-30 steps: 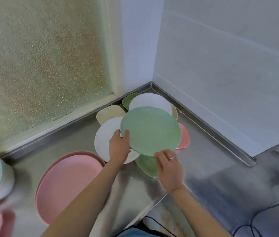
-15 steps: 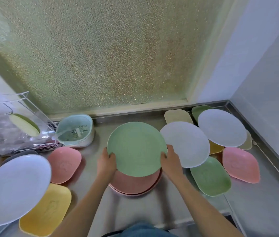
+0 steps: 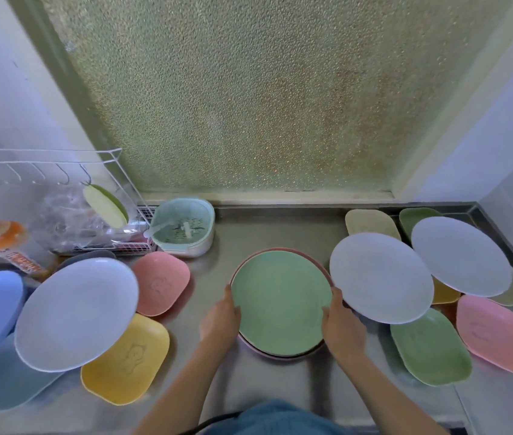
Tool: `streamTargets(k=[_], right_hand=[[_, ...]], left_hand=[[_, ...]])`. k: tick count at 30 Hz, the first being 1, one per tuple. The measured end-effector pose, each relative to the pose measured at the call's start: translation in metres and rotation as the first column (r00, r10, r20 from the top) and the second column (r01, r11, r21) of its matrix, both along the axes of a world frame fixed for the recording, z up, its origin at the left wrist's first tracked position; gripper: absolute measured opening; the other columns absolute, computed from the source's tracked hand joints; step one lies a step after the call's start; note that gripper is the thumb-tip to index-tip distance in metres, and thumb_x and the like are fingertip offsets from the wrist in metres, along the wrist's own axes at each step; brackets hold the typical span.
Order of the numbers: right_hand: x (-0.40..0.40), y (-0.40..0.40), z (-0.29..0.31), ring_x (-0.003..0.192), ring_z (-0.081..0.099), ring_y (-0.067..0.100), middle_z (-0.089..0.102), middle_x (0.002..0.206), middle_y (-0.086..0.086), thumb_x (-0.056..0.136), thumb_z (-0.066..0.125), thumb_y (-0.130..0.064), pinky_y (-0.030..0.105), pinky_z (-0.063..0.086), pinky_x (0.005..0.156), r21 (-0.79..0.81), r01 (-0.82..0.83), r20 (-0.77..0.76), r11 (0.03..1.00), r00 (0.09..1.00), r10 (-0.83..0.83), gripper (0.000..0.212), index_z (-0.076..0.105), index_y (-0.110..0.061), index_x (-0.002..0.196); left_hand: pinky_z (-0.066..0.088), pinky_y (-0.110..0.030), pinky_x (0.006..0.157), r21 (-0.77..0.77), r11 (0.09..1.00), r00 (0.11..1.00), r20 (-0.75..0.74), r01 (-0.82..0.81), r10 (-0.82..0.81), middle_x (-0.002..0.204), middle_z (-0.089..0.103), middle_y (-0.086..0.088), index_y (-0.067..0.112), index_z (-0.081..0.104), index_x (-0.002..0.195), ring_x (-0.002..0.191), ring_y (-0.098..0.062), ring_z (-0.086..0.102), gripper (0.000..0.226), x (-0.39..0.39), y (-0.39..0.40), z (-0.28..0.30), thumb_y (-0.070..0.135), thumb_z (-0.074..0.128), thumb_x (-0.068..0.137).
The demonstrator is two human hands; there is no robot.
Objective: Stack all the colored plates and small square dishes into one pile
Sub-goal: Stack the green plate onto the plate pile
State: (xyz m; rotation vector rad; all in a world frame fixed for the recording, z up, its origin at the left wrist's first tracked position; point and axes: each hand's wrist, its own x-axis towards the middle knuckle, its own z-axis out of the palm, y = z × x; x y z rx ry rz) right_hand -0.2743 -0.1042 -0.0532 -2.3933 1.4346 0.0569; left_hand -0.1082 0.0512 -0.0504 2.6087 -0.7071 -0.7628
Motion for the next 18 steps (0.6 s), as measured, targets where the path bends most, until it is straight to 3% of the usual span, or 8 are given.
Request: streamTargets(k=[7, 11, 14, 18], right_hand=[[0.005, 0.000, -0.001, 0.104, 0.061, 0.029, 0.064, 0.114, 0.012, 0.099, 0.030, -0.030, 0.036, 0.048, 0.078, 0.048, 0.052, -0.121, 0.997, 0.992, -0.046, 0.061, -0.003, -0.029, 0.150], [0.006, 0.005, -0.008, 0.097, 0.062, 0.030, 0.064, 0.108, 0.013, 0.099, 0.028, -0.032, 0.036, 0.046, 0.077, 0.068, 0.056, -0.042, 0.996, 0.998, -0.053, 0.061, -0.005, -0.032, 0.150], [0.014, 0.015, -0.013, 0.076, 0.058, 0.026, 0.061, 0.086, 0.009, 0.099, 0.030, -0.028, 0.034, 0.046, 0.072, 0.102, 0.007, 0.073, 0.995, 0.997, -0.014, 0.062, -0.004, -0.032, 0.150], [0.033, 0.032, -0.015, 0.063, 0.056, 0.023, 0.057, 0.071, 0.004, 0.099, 0.029, -0.027, 0.032, 0.045, 0.061, 0.087, -0.079, 0.035, 0.993, 0.996, 0.076, 0.063, -0.009, -0.030, 0.150]], left_hand=[[0.048, -0.041, 0.083, 0.025, 1.000, 1.000, -0.025, 0.008, -0.007, 0.112, 0.065, -0.021, 0.014, 0.023, 0.137, 0.103, -0.039, 0.062, 0.048, 0.006, -0.002, -0.001, 0.017, 0.039, 0.093], [0.050, -0.042, 0.081, -0.031, 0.998, 0.996, -0.073, -0.056, 0.053, 0.107, 0.066, -0.021, 0.015, 0.024, 0.135, 0.097, -0.039, 0.063, 0.046, 0.005, 0.008, -0.004, 0.015, 0.039, 0.091], [0.051, -0.044, 0.081, -0.076, 0.990, 0.988, -0.103, -0.121, 0.113, 0.105, 0.066, -0.022, 0.014, 0.023, 0.135, 0.095, -0.039, 0.063, 0.048, 0.008, 0.025, -0.006, 0.013, 0.039, 0.090], [0.049, -0.040, 0.077, -0.084, 0.971, 0.973, -0.074, -0.224, 0.218, 0.108, 0.065, -0.019, 0.017, 0.019, 0.140, 0.096, -0.036, 0.064, 0.052, 0.015, 0.055, -0.009, 0.014, 0.036, 0.091]])
